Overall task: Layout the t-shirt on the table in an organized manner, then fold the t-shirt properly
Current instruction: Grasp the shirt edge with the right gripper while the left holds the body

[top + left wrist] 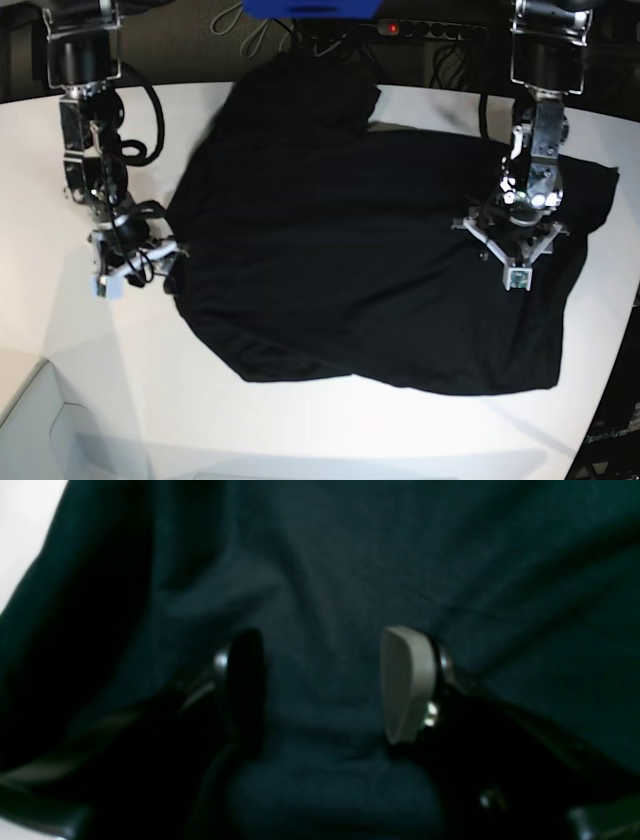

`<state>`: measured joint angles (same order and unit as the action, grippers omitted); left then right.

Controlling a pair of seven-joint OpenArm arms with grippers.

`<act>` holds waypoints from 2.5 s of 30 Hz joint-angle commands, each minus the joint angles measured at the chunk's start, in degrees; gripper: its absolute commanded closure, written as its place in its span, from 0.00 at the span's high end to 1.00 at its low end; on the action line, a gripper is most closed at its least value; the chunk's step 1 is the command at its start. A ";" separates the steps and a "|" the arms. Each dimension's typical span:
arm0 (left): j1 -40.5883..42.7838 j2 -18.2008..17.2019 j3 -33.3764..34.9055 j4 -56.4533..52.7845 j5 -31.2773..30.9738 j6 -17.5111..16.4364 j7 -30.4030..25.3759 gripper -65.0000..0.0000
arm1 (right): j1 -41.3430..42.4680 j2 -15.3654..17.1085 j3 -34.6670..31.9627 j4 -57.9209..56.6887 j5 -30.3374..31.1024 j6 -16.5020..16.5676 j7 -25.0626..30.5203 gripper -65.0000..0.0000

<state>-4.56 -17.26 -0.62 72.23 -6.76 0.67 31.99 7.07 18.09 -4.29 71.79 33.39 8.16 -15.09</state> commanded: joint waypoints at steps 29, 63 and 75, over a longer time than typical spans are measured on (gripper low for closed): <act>2.67 0.16 0.14 3.33 0.22 -0.45 3.05 0.56 | 35.70 -4.86 -40.14 -51.61 0.42 0.85 16.28 0.67; 1.35 3.15 0.23 11.86 0.74 -0.36 3.13 0.56 | 7.83 8.33 -24.58 -27.44 0.59 0.76 13.91 0.00; -1.11 4.90 0.49 -0.71 0.74 -0.45 2.61 0.56 | -7.29 9.03 -7.00 11.95 0.42 0.76 13.91 0.00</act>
<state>-5.58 -12.12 -0.03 71.70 -6.87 -0.16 31.55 -0.64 26.52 -11.64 83.29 33.41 8.25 -2.50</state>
